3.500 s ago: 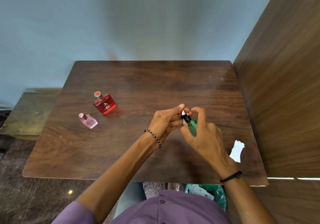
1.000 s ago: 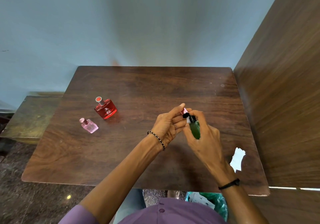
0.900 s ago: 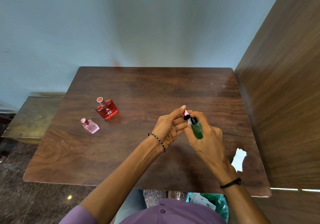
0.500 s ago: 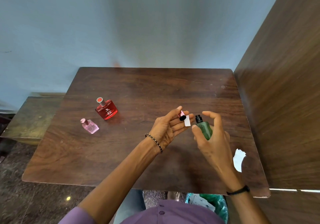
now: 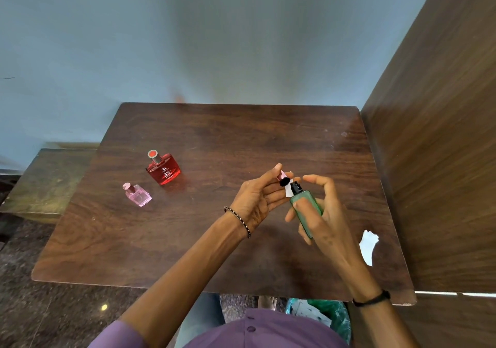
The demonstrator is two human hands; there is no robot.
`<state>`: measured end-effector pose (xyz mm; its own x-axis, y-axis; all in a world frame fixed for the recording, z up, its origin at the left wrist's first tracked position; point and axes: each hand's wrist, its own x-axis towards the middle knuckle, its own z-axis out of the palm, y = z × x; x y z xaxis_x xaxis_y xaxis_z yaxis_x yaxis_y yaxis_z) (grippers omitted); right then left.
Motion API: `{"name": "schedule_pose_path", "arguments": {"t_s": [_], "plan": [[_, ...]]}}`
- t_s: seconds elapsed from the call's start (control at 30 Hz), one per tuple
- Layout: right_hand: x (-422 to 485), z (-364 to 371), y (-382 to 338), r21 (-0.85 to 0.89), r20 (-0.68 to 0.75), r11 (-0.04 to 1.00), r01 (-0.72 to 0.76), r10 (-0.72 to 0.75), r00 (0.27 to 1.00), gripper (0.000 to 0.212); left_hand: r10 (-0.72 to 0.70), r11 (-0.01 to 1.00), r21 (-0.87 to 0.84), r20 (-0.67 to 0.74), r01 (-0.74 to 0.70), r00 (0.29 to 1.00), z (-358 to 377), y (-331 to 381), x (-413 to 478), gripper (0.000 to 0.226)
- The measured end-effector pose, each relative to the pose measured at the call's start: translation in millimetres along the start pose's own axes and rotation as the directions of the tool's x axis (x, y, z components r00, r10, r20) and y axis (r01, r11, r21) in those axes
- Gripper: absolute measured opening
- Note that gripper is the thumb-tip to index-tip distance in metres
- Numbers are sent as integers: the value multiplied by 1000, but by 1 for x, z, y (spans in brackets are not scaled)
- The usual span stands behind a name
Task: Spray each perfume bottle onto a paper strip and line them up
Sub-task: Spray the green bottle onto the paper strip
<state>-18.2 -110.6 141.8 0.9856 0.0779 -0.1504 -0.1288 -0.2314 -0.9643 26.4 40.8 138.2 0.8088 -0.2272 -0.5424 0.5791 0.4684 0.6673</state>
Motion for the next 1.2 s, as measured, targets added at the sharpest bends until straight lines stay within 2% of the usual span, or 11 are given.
{"name": "schedule_pose_path", "arguments": {"t_s": [0.13, 0.3, 0.4, 0.7, 0.83, 0.97, 1.03, 1.2], "plan": [[3, 4, -3, -26, 18, 1000, 3, -3, 1000, 36, 18, 997, 78, 44, -22, 999, 1, -3, -1, 39], [6, 7, -2, -18, -9, 1000, 12, -12, 1000, 39, 85, 979, 181, 60, -95, 995, -2, -1, -4, 40], [5, 9, -2, -33, -9, 998, 52, -52, 999, 45, 77, 972, 218, 61, -88, 995, -3, -1, -4, 42], [10, 20, 3, 348, -48, 936, -47, 68, 997, 33, 100, 981, 158, 92, -113, 991, -4, -3, -6, 39], [13, 32, 3, 547, -59, 832, -89, 144, 988, 33, 140, 974, 167, 87, -153, 986, -7, -6, -5, 35], [18, 40, 5, 651, -15, 747, -136, 192, 981, 26, 176, 955, 228, 76, -189, 981, -10, -2, -4, 38], [24, 45, 4, 649, 14, 744, -160, 198, 980, 27, 186, 948, 250, 61, -195, 981, -15, 2, -1, 38], [47, 50, 7, 506, 64, 841, -191, 184, 981, 21, 188, 948, 252, 41, -192, 981, -36, 15, 15, 41]]}}
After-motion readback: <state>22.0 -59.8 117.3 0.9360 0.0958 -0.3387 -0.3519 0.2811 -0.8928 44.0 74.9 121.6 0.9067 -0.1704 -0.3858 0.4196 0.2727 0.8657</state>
